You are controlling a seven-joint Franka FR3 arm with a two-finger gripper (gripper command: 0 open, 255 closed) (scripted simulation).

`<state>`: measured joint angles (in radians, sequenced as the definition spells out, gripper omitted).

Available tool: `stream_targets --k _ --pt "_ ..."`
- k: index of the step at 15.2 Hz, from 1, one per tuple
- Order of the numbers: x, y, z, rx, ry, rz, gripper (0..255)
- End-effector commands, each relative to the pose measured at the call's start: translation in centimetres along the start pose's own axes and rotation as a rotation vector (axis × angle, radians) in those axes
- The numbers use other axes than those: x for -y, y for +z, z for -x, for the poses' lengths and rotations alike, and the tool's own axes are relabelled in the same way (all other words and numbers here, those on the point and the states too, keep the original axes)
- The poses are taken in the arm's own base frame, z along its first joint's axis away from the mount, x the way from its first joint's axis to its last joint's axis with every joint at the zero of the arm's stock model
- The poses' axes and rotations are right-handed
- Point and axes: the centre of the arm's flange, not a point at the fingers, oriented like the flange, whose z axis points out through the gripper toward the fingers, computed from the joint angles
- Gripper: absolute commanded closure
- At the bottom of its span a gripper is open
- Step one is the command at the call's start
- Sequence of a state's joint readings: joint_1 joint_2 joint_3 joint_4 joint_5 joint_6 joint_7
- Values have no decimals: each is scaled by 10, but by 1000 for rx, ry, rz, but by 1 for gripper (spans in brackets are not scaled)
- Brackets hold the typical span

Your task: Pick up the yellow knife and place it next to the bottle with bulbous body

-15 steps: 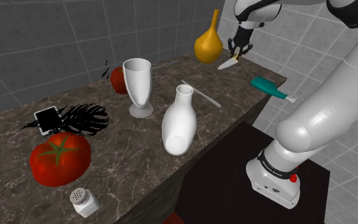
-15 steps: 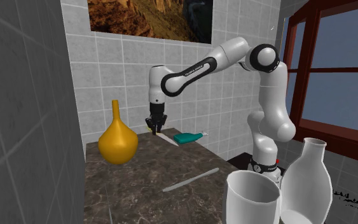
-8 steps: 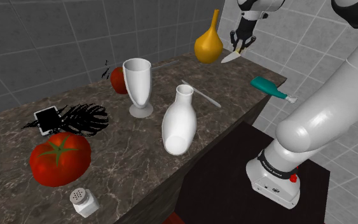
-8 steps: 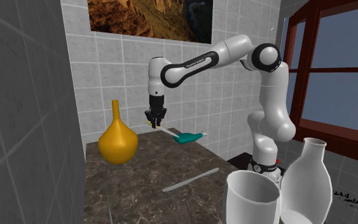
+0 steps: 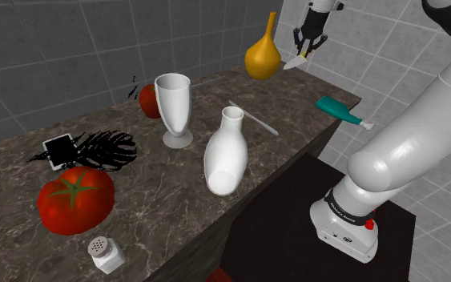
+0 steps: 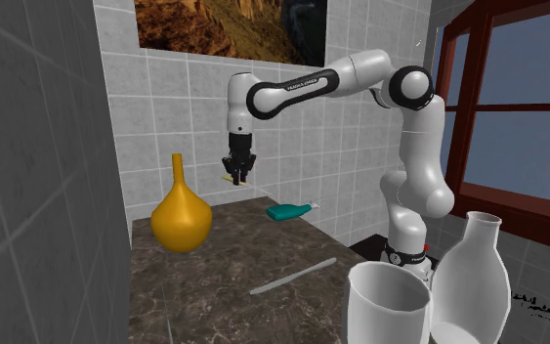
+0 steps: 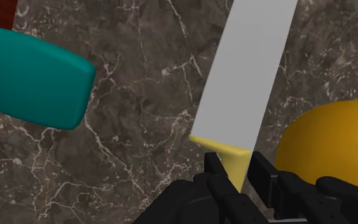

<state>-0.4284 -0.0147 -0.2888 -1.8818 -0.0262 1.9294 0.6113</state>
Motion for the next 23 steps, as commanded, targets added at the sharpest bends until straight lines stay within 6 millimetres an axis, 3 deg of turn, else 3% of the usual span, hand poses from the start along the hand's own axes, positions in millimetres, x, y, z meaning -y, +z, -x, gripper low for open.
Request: stream_targets --k 1,23 --pt "1 -10 0 0 0 0 255" --pt "3 -126 -7 0 0 0 255"
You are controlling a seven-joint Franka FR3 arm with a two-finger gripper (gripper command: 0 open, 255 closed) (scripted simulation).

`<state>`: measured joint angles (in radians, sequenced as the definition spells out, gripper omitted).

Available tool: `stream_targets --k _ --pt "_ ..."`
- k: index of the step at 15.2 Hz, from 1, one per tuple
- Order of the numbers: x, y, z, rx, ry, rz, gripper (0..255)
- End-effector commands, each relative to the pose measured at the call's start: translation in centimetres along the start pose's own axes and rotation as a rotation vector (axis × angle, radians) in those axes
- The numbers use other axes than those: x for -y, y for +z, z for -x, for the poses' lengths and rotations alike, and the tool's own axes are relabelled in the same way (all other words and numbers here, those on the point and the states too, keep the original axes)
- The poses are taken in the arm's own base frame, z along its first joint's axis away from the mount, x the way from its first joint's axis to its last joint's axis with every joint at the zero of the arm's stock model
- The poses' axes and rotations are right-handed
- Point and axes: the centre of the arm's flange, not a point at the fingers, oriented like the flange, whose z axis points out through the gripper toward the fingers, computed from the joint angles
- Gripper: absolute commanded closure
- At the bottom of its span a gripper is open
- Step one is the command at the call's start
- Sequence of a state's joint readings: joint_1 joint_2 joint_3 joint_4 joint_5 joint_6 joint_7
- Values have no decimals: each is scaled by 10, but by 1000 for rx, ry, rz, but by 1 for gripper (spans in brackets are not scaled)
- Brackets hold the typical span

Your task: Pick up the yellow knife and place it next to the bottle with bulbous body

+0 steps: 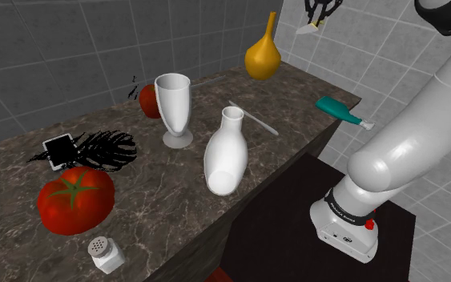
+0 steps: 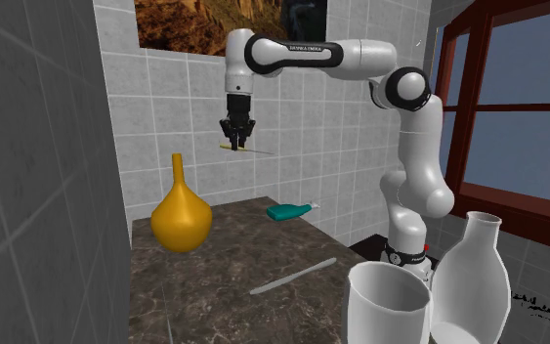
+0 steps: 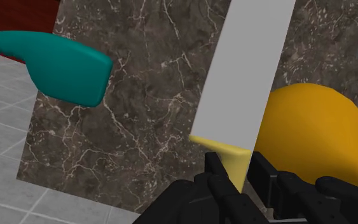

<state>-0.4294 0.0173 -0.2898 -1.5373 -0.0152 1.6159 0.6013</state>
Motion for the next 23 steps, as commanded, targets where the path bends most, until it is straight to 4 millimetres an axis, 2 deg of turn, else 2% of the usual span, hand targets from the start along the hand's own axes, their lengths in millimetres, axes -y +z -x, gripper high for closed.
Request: stream_targets --k 1,5,23 --pt "-1 -11 0 0 0 0 255" --pt "0 -30 -1 0 0 0 255" --pt "90 -42 218 0 0 0 255"
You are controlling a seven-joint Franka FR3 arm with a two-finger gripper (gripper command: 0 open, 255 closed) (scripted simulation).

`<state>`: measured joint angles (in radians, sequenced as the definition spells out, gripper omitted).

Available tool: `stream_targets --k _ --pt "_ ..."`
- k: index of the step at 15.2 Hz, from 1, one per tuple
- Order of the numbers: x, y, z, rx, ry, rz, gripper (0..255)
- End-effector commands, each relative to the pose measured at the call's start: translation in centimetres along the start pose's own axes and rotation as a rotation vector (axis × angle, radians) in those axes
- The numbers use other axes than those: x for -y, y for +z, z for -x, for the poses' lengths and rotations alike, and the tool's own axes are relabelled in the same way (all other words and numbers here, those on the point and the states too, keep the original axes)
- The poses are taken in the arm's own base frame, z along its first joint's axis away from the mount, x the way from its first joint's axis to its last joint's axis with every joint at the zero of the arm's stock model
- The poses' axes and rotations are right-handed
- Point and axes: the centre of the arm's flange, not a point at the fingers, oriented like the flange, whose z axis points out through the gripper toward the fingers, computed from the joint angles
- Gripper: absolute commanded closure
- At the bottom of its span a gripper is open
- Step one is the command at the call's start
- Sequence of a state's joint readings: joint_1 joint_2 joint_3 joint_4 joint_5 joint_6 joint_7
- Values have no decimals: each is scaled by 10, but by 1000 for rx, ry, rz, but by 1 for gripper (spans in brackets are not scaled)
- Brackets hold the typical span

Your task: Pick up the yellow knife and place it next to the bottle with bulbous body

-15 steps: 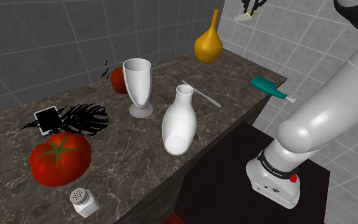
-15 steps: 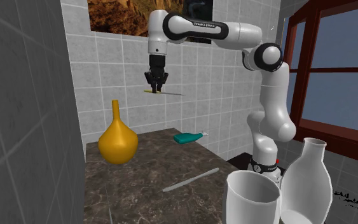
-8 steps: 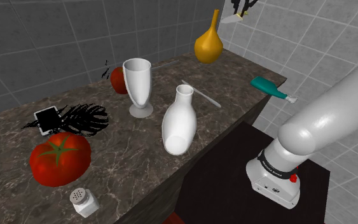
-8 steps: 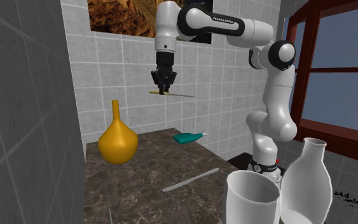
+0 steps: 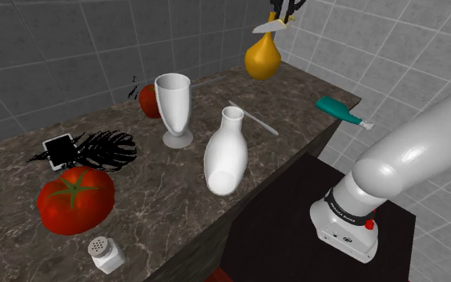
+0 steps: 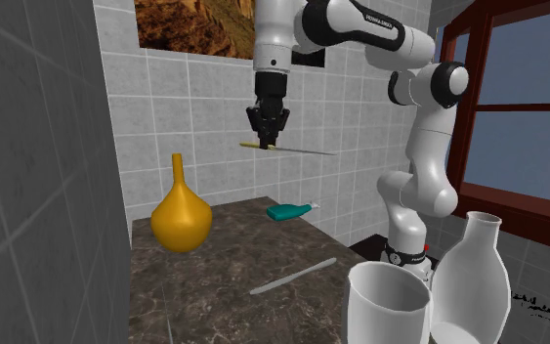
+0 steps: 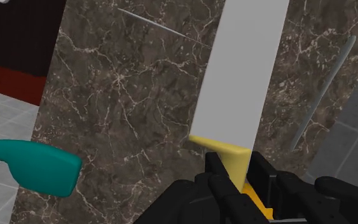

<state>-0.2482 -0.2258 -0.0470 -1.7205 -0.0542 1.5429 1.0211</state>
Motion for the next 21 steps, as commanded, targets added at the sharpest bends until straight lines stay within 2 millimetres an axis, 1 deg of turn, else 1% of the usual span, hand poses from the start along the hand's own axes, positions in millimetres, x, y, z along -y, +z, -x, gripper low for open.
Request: stream_targets --k 1,19,20,21 --pt "8 1 23 0 2 0 255" --pt "99 -11 243 0 2 0 255" --pt "103 -11 252 0 2 0 255" --pt "103 -6 252 0 2 0 255"
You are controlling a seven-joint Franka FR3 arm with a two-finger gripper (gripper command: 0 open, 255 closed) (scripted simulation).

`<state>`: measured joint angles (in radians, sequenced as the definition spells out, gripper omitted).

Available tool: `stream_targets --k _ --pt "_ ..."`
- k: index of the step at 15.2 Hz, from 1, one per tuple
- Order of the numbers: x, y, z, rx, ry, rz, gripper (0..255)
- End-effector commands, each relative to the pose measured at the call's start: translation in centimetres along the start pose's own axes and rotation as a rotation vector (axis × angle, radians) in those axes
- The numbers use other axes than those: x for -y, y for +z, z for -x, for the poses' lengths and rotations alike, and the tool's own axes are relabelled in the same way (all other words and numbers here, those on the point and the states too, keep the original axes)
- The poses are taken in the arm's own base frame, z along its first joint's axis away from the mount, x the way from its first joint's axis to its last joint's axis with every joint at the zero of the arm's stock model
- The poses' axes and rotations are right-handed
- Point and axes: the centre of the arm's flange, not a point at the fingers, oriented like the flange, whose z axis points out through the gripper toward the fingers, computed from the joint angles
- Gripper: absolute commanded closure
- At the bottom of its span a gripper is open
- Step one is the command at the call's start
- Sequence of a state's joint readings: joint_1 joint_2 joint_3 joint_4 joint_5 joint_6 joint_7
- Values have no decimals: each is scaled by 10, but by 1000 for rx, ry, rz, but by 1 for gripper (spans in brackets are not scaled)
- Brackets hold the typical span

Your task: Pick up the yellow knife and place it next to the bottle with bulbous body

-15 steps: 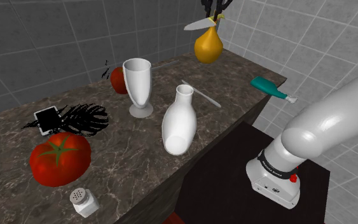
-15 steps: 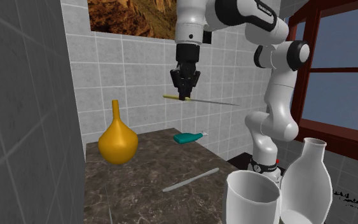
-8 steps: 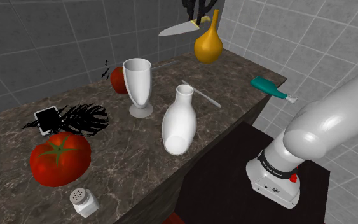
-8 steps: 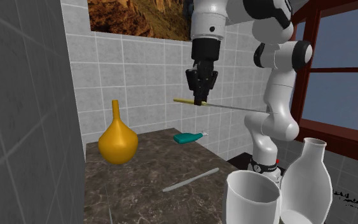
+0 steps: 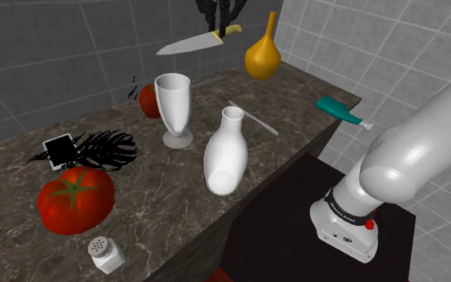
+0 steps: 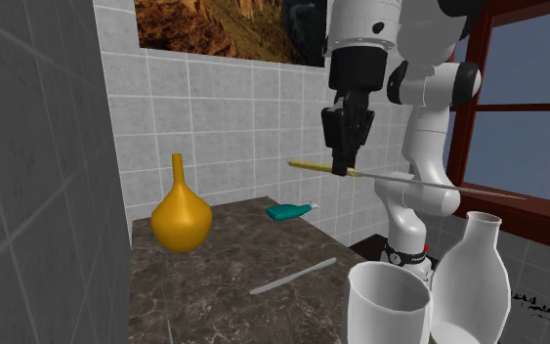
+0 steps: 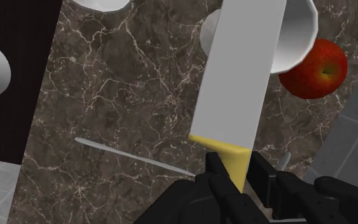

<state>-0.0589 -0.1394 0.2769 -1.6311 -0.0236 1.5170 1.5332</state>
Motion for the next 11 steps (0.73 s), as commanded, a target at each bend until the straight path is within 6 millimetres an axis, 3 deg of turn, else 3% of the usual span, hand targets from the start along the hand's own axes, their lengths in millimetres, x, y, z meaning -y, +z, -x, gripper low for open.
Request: stream_targets --k 1,11 --pt "1 7 4 0 2 0 255" --pt "0 60 7 0 1 0 255"
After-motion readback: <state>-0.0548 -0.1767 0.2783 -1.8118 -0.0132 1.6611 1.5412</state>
